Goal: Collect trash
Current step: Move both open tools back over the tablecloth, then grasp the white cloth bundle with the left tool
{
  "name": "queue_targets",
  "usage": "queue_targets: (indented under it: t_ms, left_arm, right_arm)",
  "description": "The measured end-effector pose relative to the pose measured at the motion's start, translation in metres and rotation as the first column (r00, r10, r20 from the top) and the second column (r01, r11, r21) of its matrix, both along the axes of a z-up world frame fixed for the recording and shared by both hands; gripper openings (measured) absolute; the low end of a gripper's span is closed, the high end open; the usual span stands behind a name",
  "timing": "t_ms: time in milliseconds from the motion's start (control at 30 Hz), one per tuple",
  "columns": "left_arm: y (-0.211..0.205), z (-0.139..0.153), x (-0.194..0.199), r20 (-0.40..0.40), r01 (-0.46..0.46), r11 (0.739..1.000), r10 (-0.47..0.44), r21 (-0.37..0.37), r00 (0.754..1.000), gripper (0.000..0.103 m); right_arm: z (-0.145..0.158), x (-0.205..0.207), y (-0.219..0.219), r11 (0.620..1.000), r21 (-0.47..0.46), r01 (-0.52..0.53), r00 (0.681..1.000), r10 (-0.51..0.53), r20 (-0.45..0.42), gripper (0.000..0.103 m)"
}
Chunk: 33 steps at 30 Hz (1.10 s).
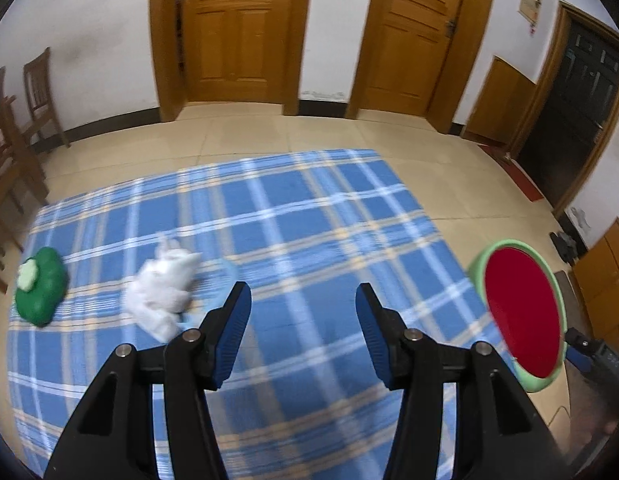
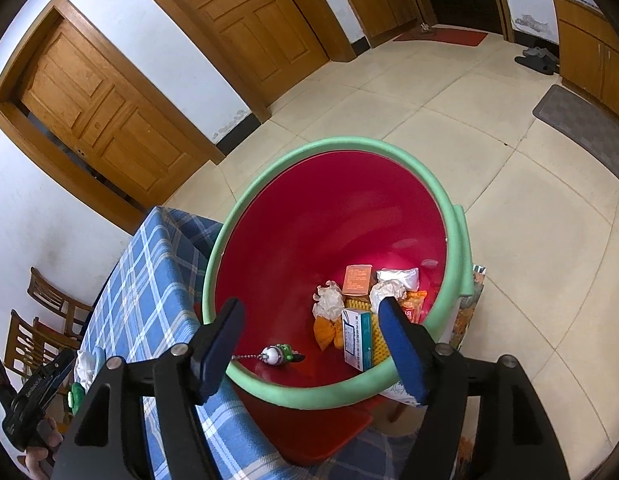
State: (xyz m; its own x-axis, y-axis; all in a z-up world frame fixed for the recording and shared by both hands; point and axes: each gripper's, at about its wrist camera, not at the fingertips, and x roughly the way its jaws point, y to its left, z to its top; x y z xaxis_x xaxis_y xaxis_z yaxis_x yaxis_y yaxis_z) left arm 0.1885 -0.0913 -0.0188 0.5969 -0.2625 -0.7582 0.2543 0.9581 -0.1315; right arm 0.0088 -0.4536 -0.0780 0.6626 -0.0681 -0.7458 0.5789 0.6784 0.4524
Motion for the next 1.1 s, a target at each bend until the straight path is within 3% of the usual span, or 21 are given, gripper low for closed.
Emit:
queue_targets:
  t_ms: [567, 967, 1100]
  left_arm:
    - [0.083, -0.037, 0.039, -0.034, -0.179, 0.984, 0.179, 0.011, 0.983, 0.06]
    - [0.102, -0.07, 0.051, -0.121, -0.236, 0.969, 0.226, -0.074, 0.967, 0.06]
    - [0.099, -0.069, 0.047, -0.122, -0.222, 0.97, 0.21, -0.097, 0.97, 0.045]
  right_arm:
    - [0.003, 0.006, 0.009, 0.999, -0.042, 0.019, 0.998, -0.022, -0.063, 0.073]
    - [0.016, 0.007, 0.022, 0.998, -0.068, 0.003, 0.998, -0.007, -0.058, 0.073]
    - [0.022, 0.008, 0.028, 0.997, -0.07, -0.015, 0.999, 0.012, -0.047, 0.073]
